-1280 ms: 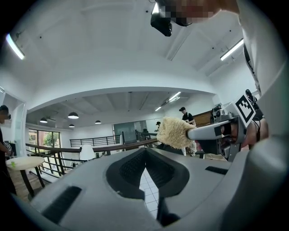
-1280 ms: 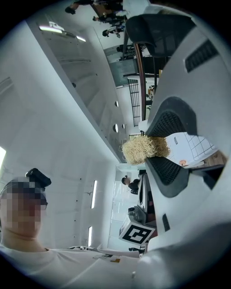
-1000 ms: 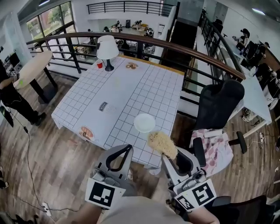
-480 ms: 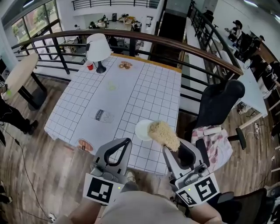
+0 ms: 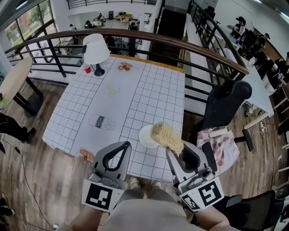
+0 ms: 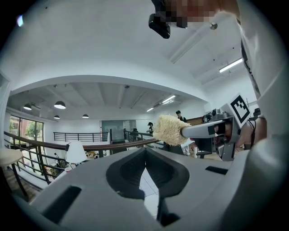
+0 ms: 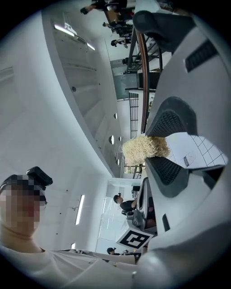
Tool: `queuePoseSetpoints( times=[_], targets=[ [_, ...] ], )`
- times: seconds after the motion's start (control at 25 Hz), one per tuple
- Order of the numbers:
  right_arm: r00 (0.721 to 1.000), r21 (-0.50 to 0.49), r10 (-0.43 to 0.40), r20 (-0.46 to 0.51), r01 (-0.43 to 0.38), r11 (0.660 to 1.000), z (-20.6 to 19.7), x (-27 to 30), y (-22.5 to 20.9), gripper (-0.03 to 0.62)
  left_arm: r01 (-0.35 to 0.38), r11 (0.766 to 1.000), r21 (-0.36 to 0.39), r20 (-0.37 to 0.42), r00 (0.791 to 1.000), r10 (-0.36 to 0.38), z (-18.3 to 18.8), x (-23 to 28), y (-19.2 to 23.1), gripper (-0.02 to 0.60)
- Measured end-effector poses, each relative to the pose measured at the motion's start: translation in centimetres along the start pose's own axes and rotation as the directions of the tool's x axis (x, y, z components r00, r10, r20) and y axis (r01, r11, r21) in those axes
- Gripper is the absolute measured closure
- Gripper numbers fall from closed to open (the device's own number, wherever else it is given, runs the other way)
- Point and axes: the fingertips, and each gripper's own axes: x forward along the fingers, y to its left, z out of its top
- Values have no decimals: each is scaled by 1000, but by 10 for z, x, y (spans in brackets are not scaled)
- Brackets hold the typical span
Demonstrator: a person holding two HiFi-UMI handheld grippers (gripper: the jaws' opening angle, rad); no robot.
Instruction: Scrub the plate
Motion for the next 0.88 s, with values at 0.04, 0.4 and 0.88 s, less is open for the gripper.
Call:
queuePoseSetpoints(
  times=[0.04, 0.4, 0.88],
  targets=[
    [1000, 2, 8, -2, -8, 1000, 2, 4, -3, 459, -2, 1000, -3, -2, 1000, 2, 4, 4, 2, 568],
    [998, 11, 57, -15, -57, 998, 5, 13, -20, 459, -43, 999, -21, -33, 999, 42, 13, 23, 2, 568],
    [994, 30, 81, -67, -79, 996, -19, 22, -53, 459, -18, 998, -56, -15, 1000, 17, 10, 66, 5, 567]
  ],
)
